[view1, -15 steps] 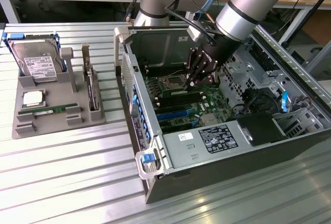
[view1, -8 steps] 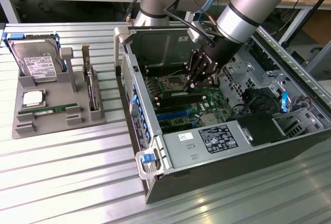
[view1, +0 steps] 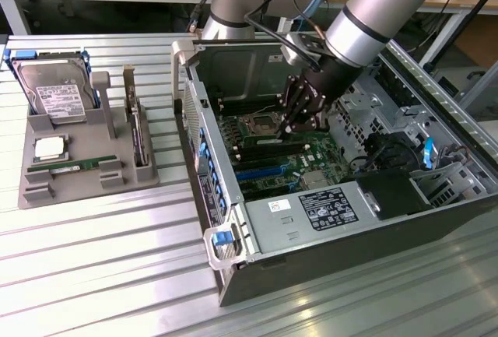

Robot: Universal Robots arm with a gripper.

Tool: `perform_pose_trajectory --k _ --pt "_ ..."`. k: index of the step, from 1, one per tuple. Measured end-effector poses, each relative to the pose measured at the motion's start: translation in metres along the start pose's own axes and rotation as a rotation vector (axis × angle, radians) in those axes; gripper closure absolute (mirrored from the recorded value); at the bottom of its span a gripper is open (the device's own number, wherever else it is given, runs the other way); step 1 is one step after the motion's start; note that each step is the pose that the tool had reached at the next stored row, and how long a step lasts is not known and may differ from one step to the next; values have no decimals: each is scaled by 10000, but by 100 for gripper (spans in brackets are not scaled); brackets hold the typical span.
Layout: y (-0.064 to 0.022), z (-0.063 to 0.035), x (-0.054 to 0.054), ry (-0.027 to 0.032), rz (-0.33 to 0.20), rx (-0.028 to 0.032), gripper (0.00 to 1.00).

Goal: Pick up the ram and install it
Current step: 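Insert the ram into the slot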

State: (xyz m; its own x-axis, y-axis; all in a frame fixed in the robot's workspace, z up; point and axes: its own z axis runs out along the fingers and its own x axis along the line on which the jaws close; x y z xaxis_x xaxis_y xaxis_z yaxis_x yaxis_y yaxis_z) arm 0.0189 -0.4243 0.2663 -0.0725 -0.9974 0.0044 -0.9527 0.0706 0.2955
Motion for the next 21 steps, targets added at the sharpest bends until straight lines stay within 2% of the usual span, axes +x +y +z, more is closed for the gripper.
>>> perform_pose_trajectory --k 3,6,7,8,9,12,13,15,21 --pt "-12 21 0 0 7 0 88" --pt "-85 47 -5 56 -46 0 88" --pt "-100 54 -6 133 -282 1 88" --pt "-110 62 -7 255 -681 3 88" --pt "-131 63 -14 270 -713 4 88" --pt "-153 87 -55 262 -656 3 88" --pt "-156 98 -57 202 -473 2 88" --pt "-160 112 -61 166 -353 1 88" --pt "-179 182 -94 199 -343 2 88"
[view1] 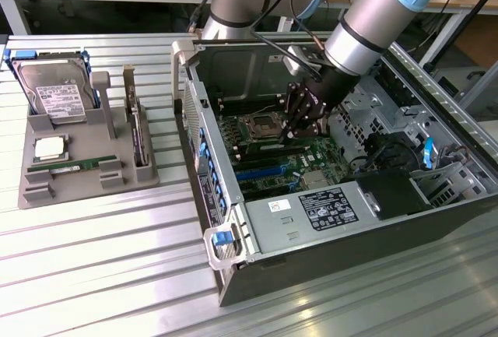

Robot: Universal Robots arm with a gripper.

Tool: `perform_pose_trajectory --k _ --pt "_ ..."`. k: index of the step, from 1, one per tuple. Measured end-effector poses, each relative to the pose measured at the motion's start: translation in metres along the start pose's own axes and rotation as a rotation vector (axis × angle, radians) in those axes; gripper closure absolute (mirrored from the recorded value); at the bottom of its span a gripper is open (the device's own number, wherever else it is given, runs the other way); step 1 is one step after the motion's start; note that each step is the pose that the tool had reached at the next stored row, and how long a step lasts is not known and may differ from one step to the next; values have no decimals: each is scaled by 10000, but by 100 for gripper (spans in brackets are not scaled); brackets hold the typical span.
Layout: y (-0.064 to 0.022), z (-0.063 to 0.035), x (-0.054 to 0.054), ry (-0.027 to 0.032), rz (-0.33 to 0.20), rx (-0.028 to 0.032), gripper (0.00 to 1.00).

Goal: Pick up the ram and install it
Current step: 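Insert the ram into the slot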

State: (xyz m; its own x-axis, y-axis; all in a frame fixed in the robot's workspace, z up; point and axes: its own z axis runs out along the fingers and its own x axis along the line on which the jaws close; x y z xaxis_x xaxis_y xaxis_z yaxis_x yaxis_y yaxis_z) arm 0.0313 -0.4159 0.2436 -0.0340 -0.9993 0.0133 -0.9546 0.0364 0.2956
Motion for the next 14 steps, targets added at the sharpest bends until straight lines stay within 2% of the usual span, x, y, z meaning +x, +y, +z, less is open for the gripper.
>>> perform_pose_trajectory --k 14 --pt "2 116 -76 20 6 1 88"
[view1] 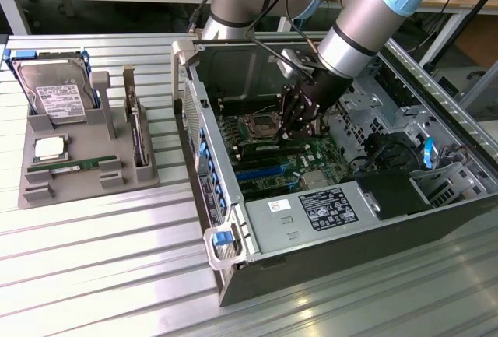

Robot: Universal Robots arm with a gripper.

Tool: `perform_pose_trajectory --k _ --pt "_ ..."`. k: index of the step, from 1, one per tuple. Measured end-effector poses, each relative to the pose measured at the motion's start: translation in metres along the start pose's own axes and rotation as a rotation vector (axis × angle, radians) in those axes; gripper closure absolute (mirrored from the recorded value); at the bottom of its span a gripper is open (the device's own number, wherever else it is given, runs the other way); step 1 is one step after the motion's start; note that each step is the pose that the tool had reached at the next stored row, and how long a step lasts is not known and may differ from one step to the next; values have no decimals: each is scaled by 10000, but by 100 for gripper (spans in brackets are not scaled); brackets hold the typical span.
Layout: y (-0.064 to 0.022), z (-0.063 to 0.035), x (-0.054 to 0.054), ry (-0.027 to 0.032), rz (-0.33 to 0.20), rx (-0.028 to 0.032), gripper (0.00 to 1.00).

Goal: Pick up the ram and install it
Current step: 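Insert the ram into the slot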

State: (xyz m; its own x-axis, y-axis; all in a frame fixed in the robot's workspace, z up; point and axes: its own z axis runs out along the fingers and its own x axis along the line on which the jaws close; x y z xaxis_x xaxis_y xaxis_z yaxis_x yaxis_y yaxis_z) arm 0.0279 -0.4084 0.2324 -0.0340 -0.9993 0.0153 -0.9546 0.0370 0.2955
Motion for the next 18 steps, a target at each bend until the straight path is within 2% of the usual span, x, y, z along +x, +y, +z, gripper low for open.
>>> perform_pose_trajectory --k 8,13,18 --pt "-2 32 -7 -1 2 0 88" --pt "2 17 -6 0 -8 0 88" --pt "1 19 4 45 -134 2 88"
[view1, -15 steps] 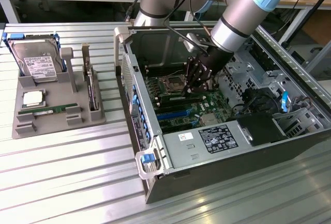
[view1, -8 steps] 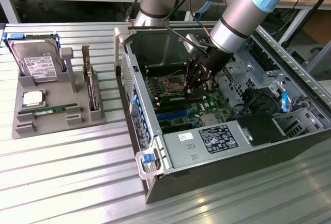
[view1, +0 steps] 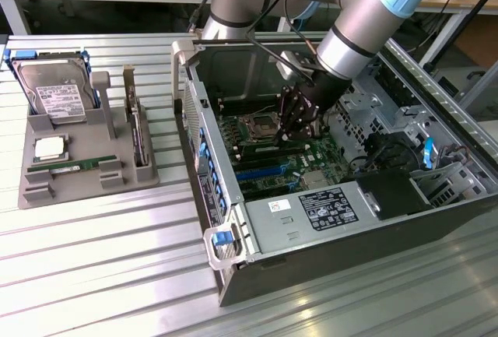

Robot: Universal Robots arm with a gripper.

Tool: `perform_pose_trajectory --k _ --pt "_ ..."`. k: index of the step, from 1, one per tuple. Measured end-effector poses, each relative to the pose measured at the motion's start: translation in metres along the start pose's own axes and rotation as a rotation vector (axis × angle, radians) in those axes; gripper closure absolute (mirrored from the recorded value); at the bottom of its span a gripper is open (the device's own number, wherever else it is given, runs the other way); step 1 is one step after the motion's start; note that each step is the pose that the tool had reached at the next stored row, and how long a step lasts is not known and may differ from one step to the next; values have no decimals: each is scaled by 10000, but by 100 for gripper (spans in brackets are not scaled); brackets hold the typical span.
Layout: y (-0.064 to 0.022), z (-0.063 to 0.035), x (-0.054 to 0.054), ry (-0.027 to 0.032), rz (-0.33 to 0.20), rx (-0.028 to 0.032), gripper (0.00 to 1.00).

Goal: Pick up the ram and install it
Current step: 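Insert the ram into the slot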

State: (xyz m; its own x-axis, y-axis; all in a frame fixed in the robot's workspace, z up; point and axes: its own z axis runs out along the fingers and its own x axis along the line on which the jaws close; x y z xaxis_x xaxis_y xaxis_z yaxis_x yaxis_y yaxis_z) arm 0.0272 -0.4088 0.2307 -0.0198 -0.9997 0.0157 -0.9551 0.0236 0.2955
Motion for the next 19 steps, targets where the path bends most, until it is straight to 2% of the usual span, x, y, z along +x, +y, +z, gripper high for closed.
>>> perform_pose_trajectory --k 10,14,19 --pt "-7 23 4 6 -10 1 88" --pt "-50 9 8 7 -11 0 88" --pt "-51 7 8 10 -25 1 88"
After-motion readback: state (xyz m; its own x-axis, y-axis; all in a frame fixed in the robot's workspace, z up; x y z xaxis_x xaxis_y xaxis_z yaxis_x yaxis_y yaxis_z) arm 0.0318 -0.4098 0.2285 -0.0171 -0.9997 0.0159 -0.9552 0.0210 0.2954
